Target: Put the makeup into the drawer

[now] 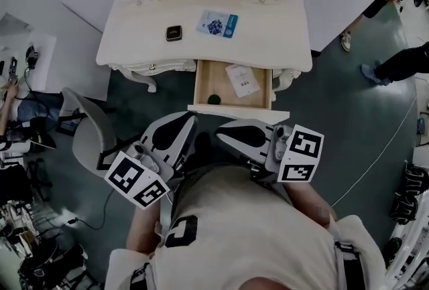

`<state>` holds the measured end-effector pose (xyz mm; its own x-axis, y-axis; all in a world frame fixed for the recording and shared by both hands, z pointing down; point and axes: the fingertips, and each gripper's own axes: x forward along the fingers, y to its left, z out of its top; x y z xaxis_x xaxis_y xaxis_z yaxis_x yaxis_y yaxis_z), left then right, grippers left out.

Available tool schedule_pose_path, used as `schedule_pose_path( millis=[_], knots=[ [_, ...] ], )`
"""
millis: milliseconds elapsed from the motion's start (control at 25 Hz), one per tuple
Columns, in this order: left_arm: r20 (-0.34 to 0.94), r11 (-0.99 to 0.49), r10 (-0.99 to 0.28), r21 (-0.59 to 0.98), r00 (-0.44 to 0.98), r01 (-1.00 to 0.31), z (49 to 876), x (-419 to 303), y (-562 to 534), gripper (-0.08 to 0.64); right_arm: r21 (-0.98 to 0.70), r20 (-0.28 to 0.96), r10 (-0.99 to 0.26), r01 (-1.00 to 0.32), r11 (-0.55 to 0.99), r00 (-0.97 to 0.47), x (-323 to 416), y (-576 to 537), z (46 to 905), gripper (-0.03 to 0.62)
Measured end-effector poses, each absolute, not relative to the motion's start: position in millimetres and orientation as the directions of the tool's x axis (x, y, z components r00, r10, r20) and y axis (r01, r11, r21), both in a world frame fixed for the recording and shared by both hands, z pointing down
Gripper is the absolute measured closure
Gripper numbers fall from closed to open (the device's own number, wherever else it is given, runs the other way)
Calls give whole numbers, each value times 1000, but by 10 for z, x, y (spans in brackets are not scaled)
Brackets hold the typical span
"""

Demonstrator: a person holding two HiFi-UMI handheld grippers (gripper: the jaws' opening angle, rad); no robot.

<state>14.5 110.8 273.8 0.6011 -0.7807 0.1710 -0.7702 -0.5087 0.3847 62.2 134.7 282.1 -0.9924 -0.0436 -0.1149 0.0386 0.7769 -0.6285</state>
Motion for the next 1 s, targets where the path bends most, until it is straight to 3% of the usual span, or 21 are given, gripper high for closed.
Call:
schedule_pose_path(
  millis=[1000],
  knots=[
    [188,-600,-712,339,677,-725,3133,-1719,-297,528,-684,38,-140,-129,718,-989,-1062,223,3067,563]
  ],
)
